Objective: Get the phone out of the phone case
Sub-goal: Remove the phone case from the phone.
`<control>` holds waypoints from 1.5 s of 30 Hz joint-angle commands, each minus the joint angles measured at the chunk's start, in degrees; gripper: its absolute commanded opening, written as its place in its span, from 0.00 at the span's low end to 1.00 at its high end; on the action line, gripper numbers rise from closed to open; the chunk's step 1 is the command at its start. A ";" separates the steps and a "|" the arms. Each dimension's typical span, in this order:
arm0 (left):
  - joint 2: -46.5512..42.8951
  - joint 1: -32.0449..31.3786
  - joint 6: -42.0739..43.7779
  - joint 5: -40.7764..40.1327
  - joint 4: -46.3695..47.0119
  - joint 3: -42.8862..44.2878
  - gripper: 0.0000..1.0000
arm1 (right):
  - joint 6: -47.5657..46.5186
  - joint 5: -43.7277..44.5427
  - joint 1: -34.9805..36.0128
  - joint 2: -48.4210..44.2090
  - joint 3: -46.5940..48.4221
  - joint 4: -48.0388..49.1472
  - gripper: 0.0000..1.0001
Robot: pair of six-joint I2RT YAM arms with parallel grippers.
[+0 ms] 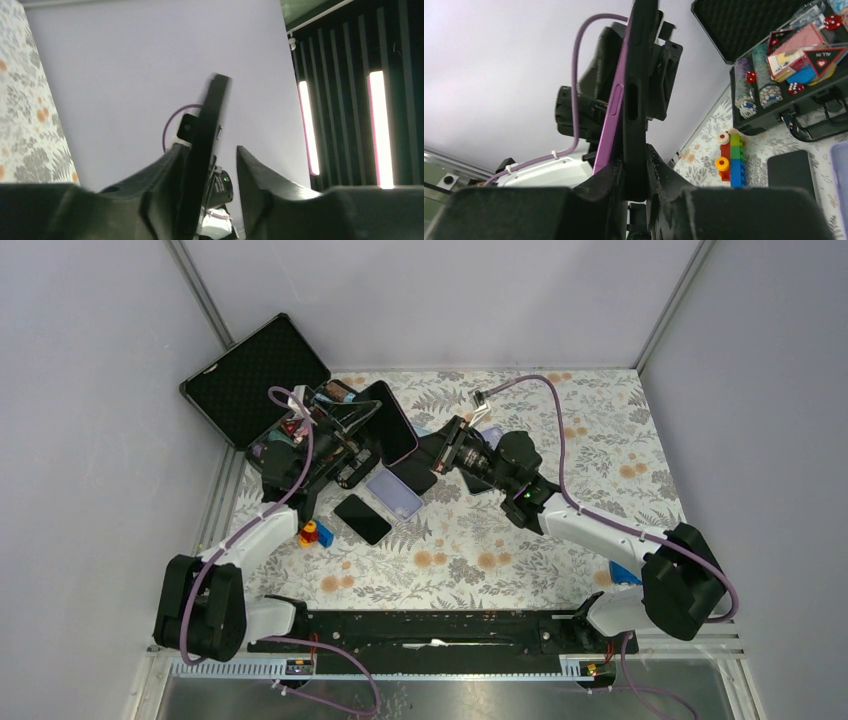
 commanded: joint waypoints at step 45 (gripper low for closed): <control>-16.95 -27.93 101.93 -32.79 -81.76 24.53 0.68 | 2.50 5.47 -1.12 -3.31 9.24 -29.64 0.00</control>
